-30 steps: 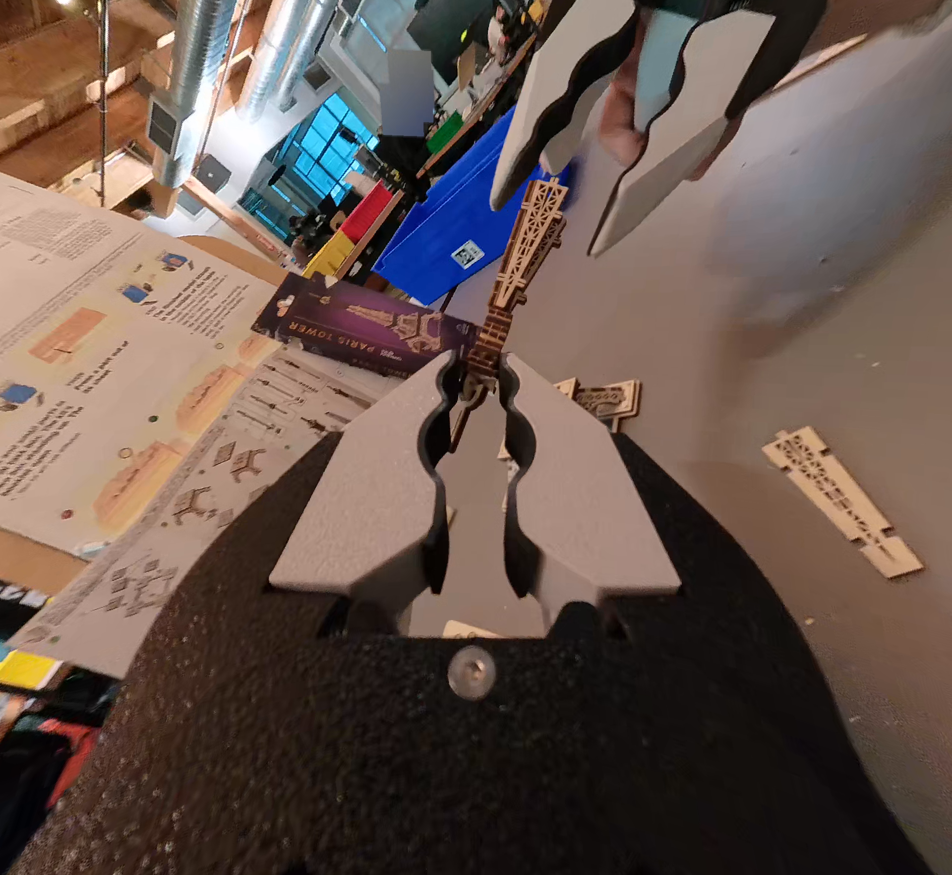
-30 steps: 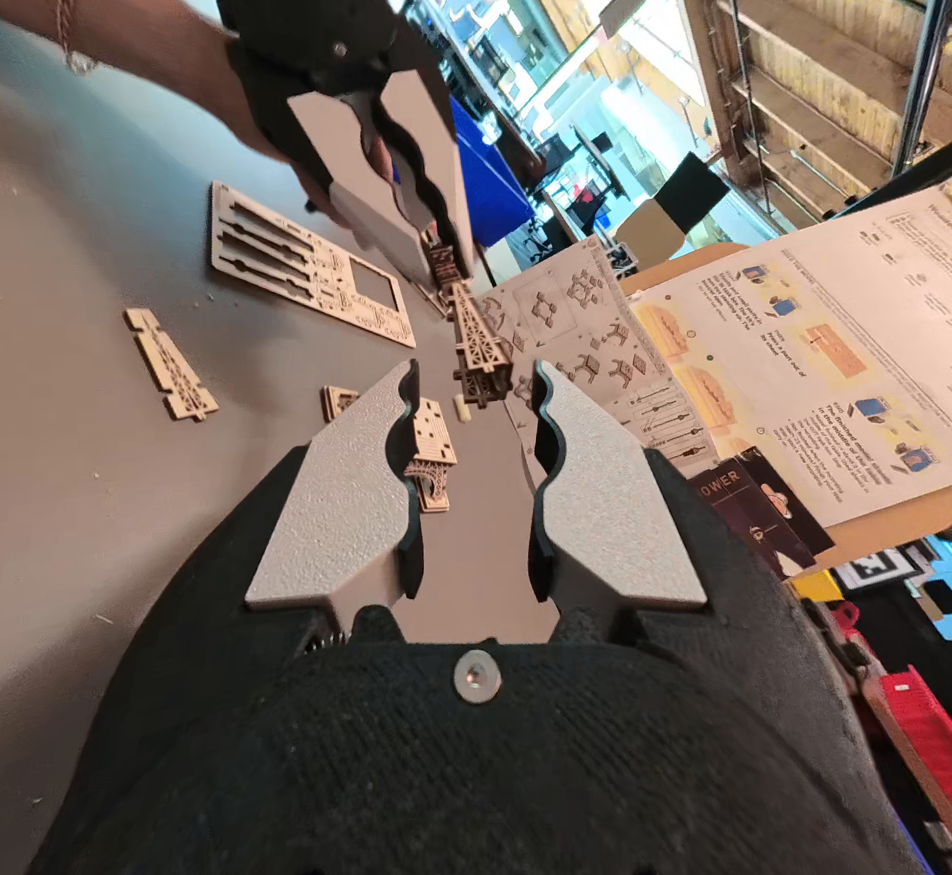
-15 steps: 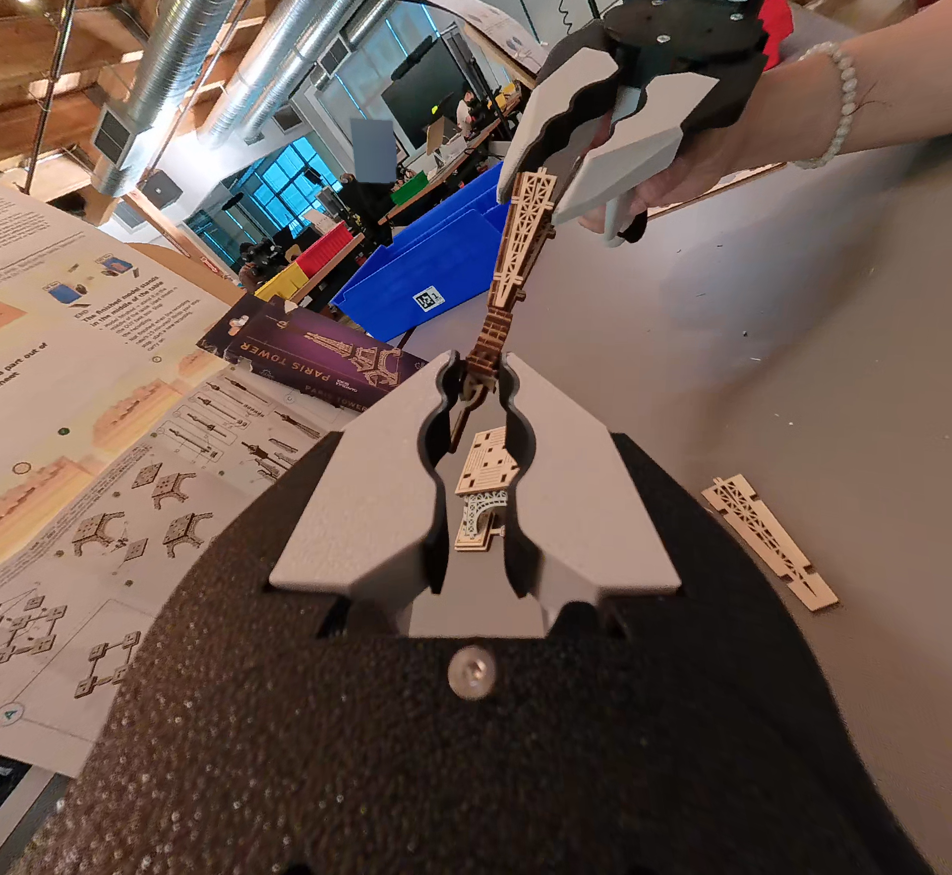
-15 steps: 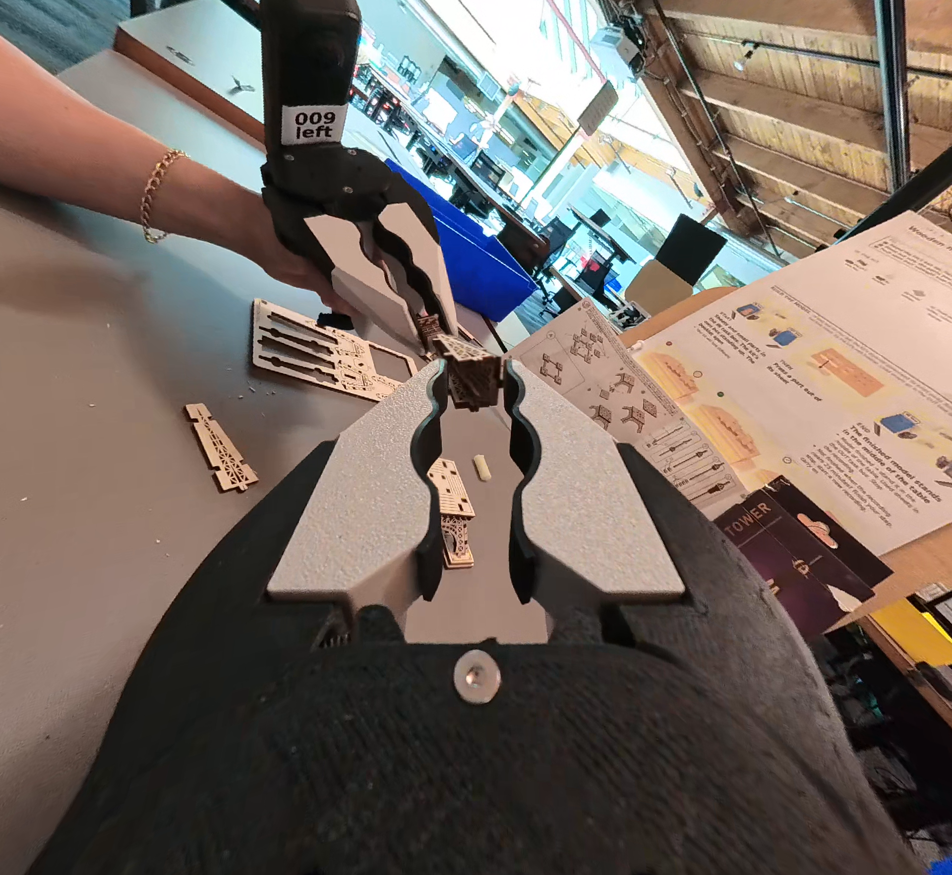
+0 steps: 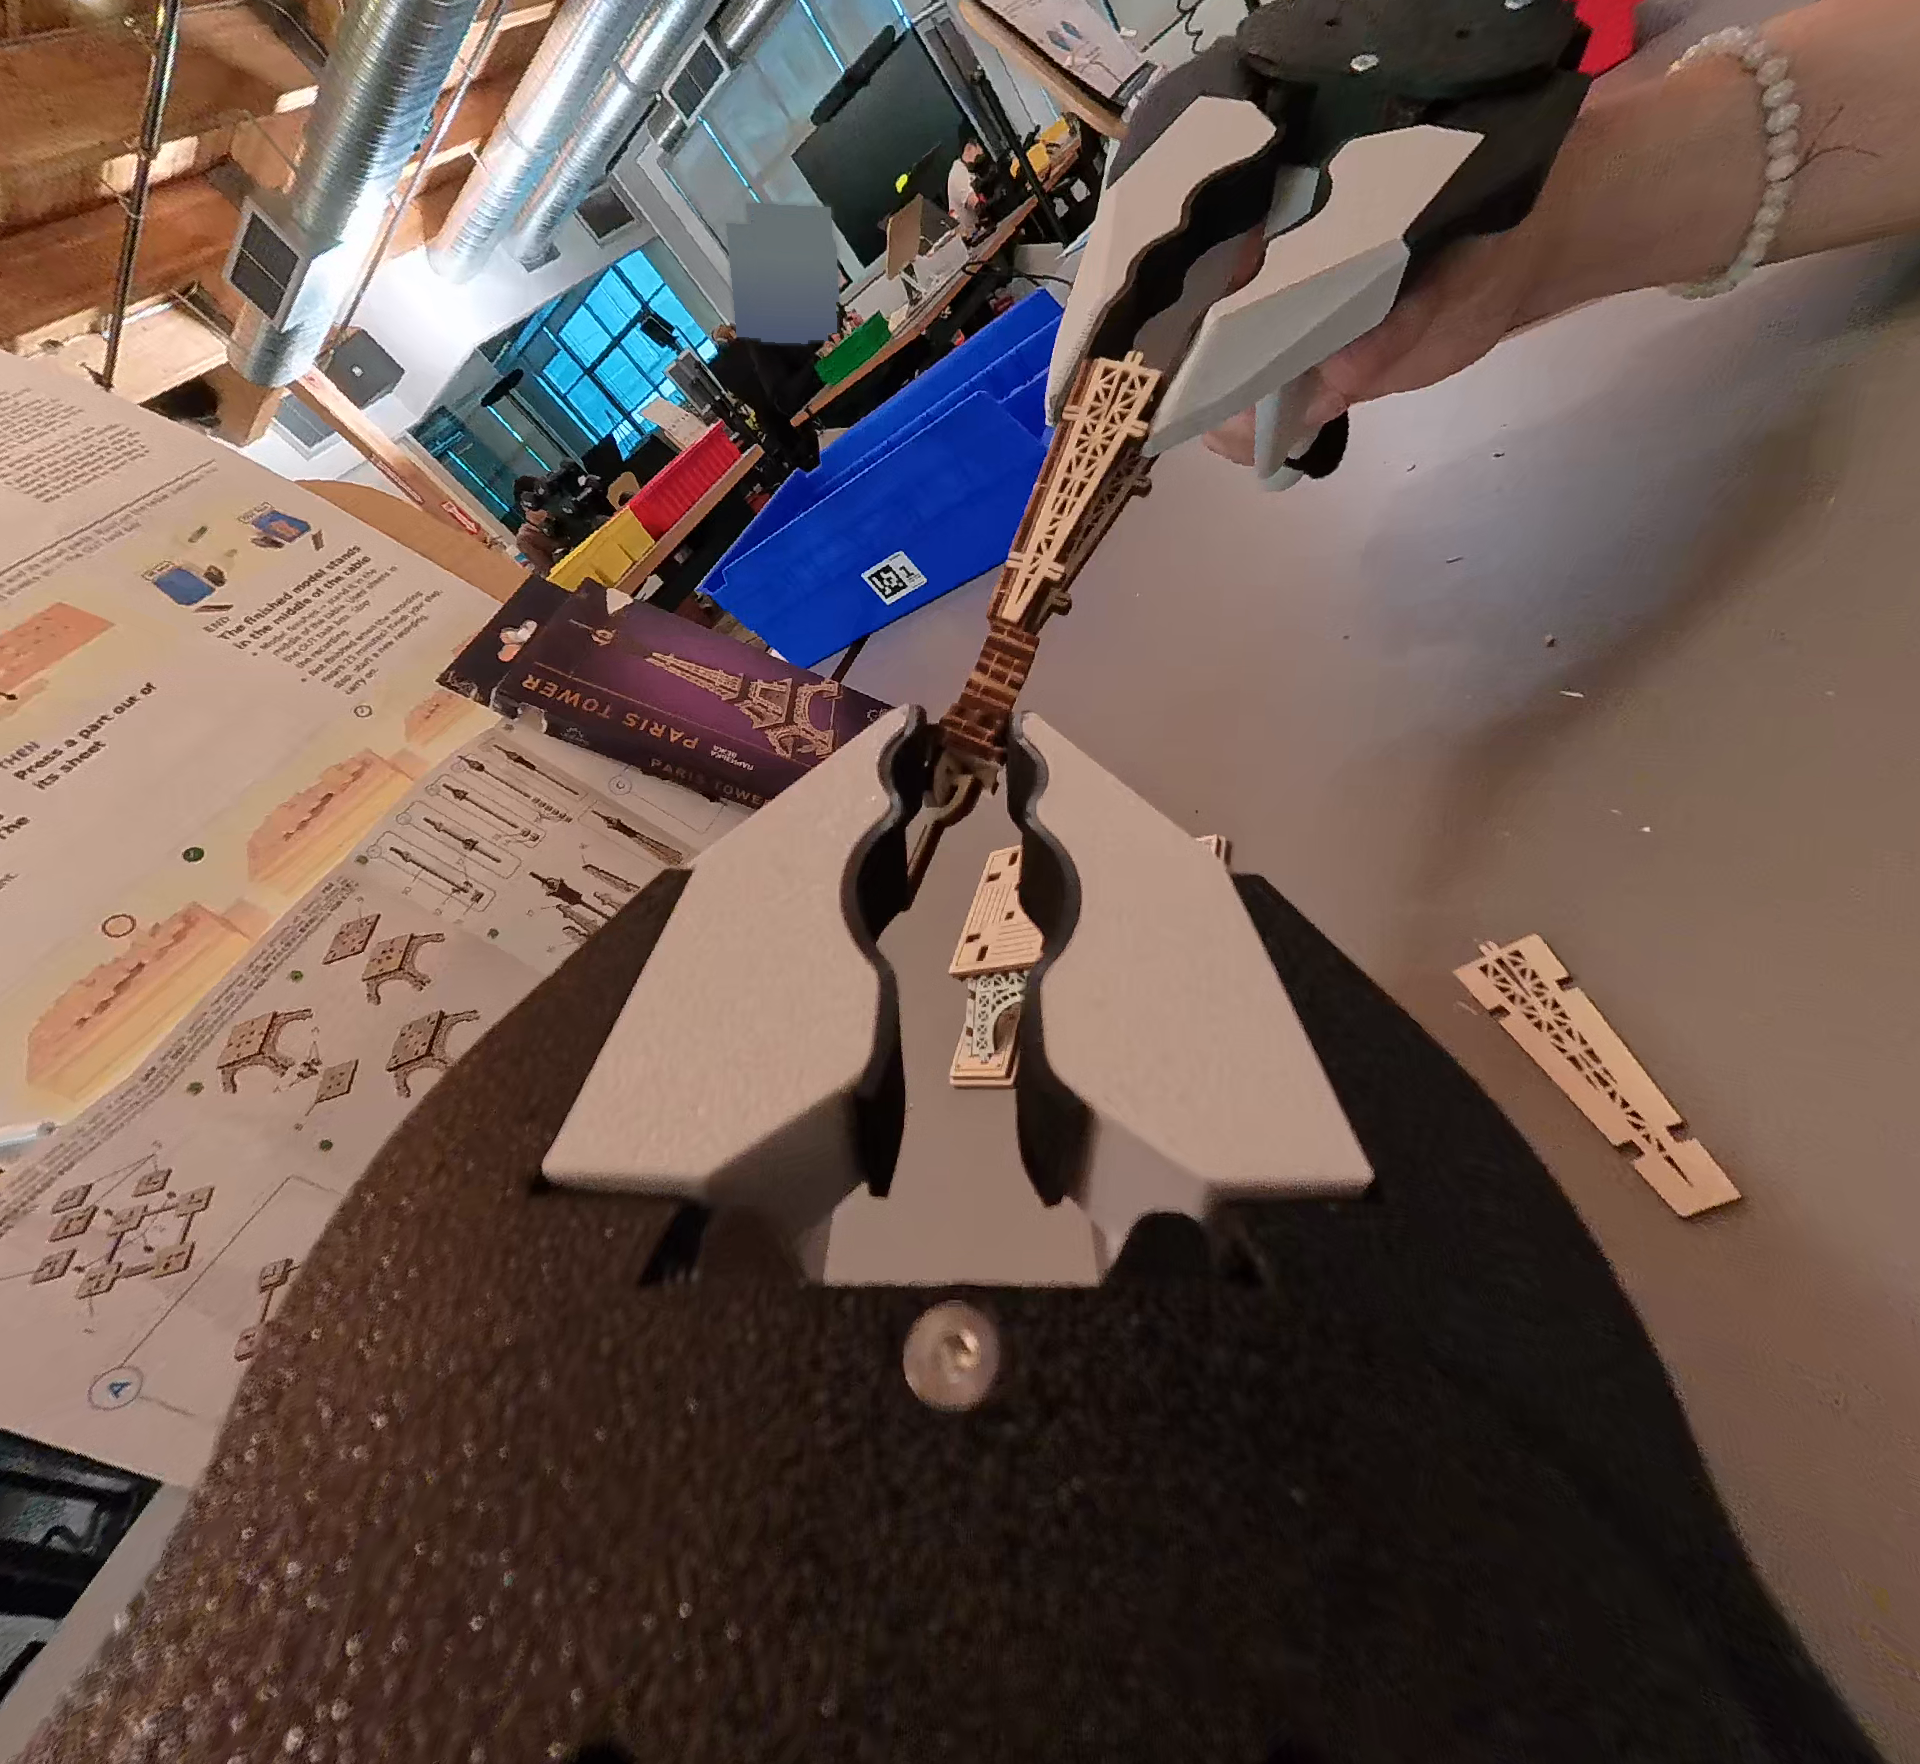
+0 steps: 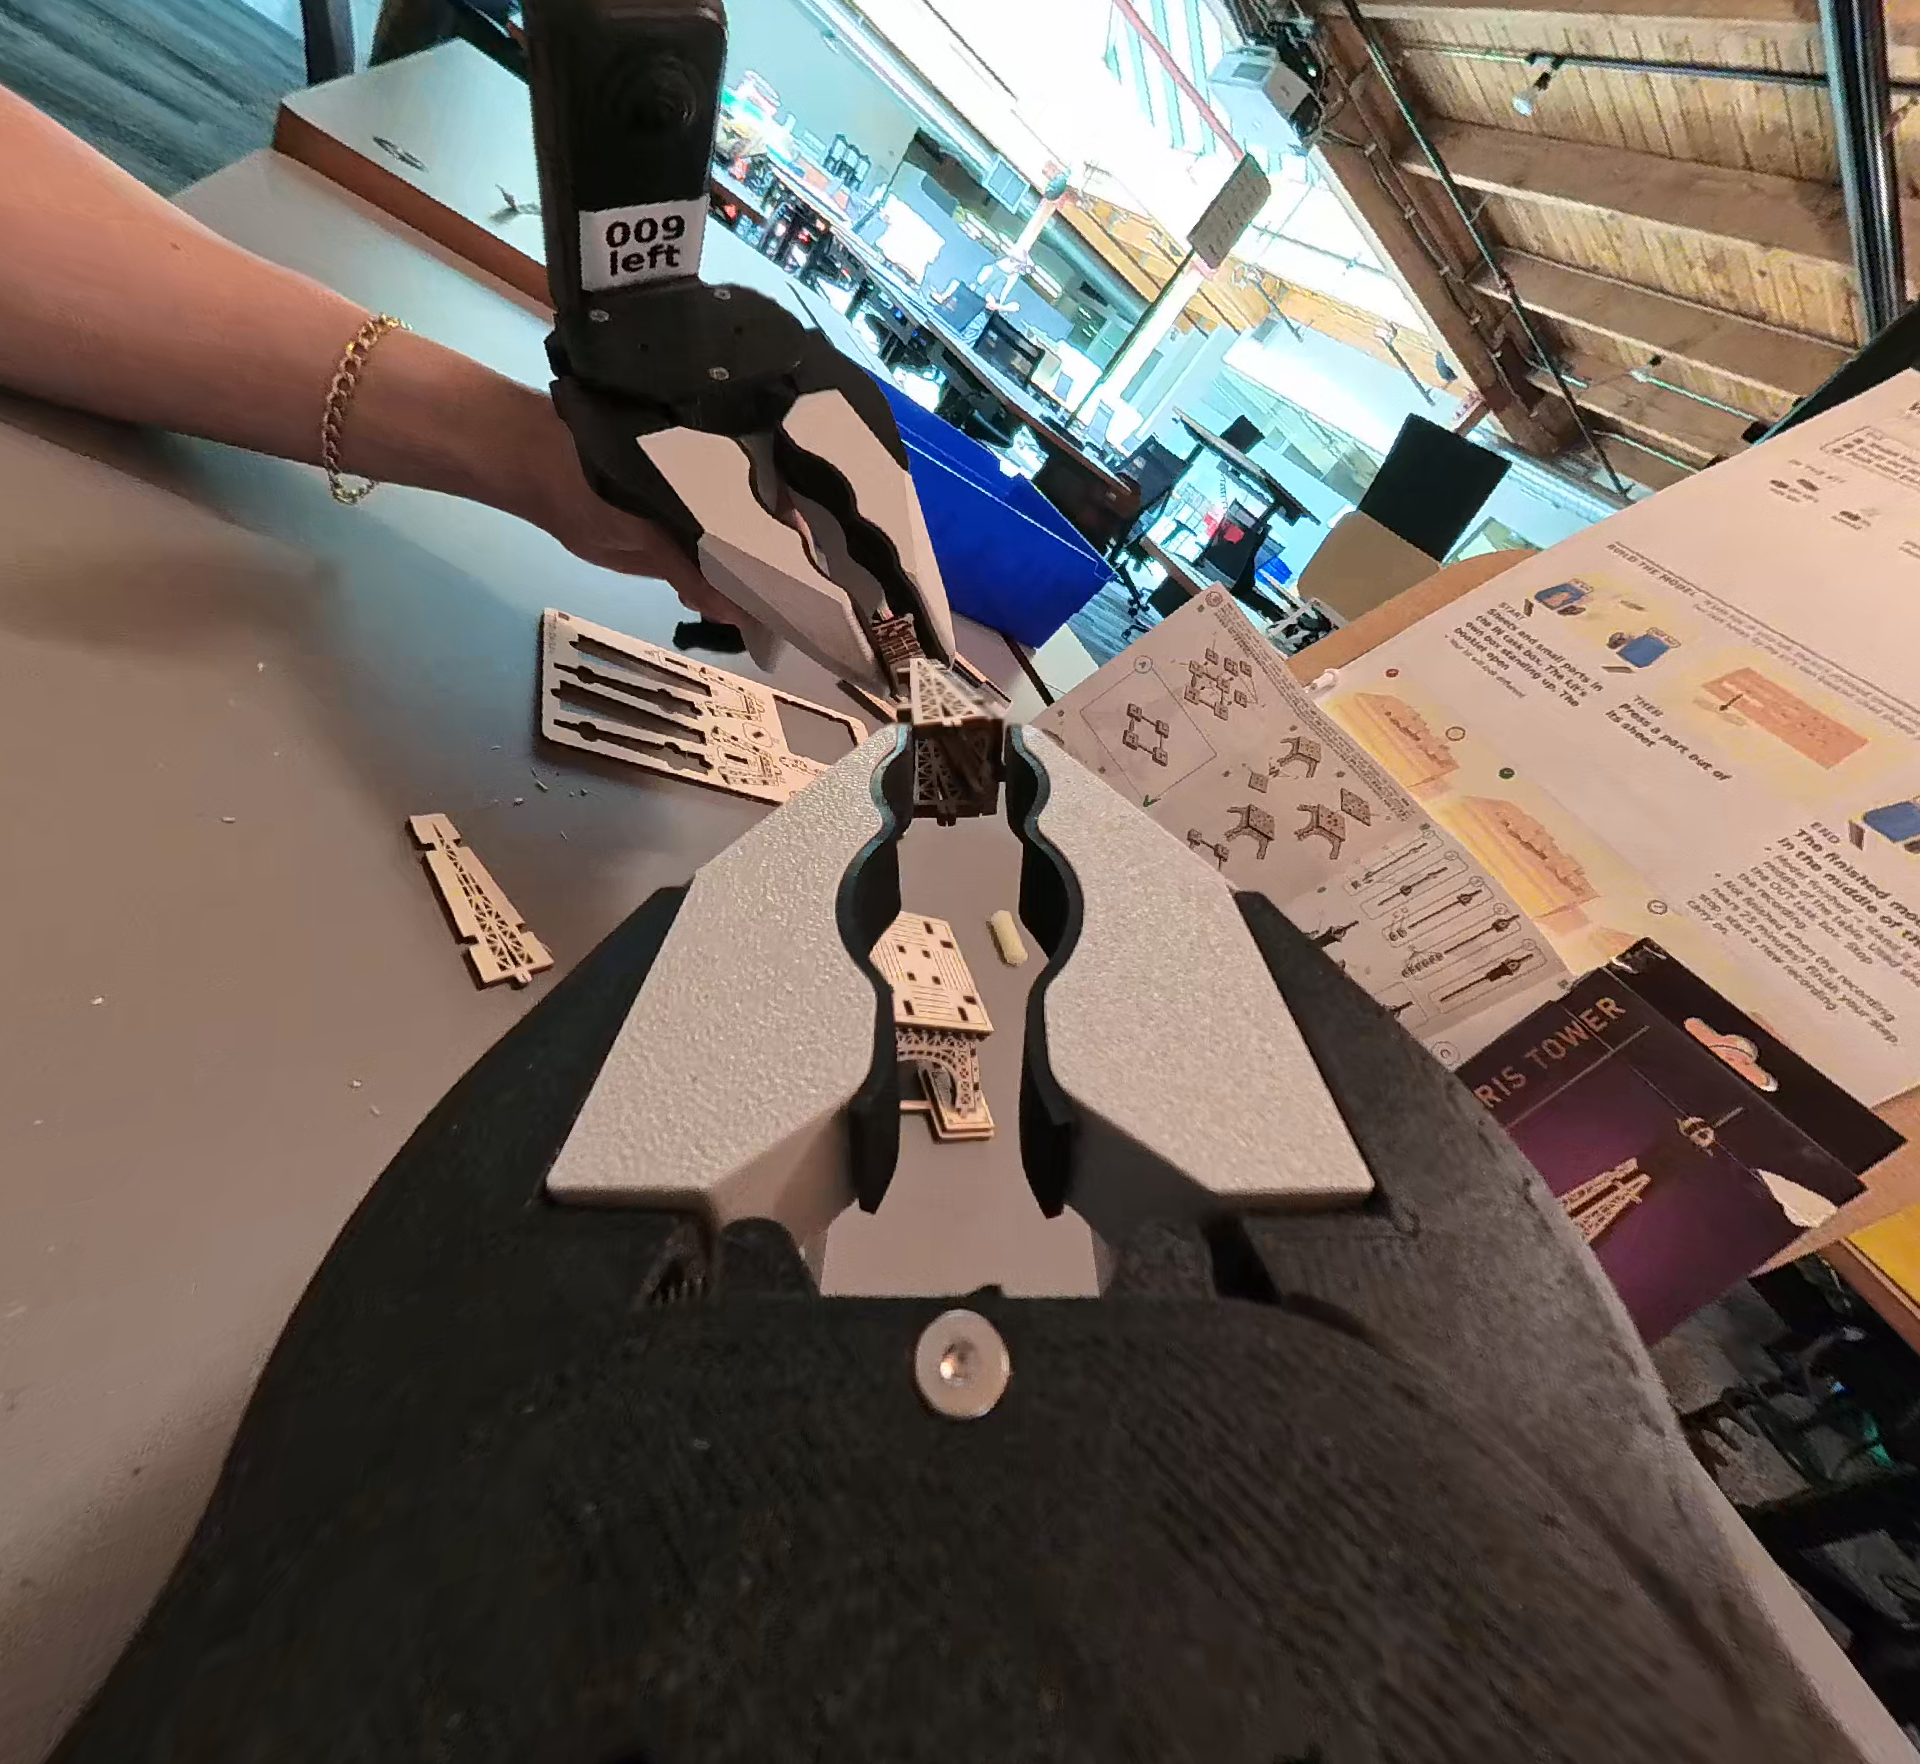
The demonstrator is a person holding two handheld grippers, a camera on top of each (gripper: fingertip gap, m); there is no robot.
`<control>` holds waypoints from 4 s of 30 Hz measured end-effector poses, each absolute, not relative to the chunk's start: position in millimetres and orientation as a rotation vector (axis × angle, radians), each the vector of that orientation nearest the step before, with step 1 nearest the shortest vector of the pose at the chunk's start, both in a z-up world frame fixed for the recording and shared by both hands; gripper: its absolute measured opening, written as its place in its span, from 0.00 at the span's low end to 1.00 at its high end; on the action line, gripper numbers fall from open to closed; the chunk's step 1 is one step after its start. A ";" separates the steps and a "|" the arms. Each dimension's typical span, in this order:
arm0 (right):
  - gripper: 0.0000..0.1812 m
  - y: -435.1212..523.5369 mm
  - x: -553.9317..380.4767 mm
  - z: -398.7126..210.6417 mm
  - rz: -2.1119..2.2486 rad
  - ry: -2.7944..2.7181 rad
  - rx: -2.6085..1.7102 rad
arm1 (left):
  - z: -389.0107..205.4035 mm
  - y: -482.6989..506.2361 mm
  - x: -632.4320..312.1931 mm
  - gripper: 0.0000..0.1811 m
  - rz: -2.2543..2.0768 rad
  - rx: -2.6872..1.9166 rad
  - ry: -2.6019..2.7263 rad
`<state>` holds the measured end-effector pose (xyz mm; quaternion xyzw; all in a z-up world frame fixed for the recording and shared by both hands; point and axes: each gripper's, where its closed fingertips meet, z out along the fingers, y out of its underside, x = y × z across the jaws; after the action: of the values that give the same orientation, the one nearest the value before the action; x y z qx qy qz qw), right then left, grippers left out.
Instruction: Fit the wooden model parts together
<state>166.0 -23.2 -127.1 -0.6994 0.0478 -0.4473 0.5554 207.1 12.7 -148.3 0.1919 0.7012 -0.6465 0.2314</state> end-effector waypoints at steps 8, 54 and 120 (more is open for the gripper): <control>0.25 -26.7 162.4 -123.7 -0.955 0.130 -1.645 | -153.5 12.1 213.7 0.07 -1.416 0.664 1.764; 0.08 -22.2 166.0 -177.6 -0.840 0.137 -2.027 | -151.4 -6.1 176.8 0.07 -0.973 0.957 1.328; 0.08 49.1 144.4 -249.6 -0.945 -0.343 -2.357 | -247.2 75.2 152.9 0.09 -1.228 -0.325 2.548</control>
<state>144.4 49.1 -249.6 -0.8816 -0.1282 -0.3533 0.2856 152.9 75.2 -247.2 -0.1127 0.8853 -0.4267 0.1466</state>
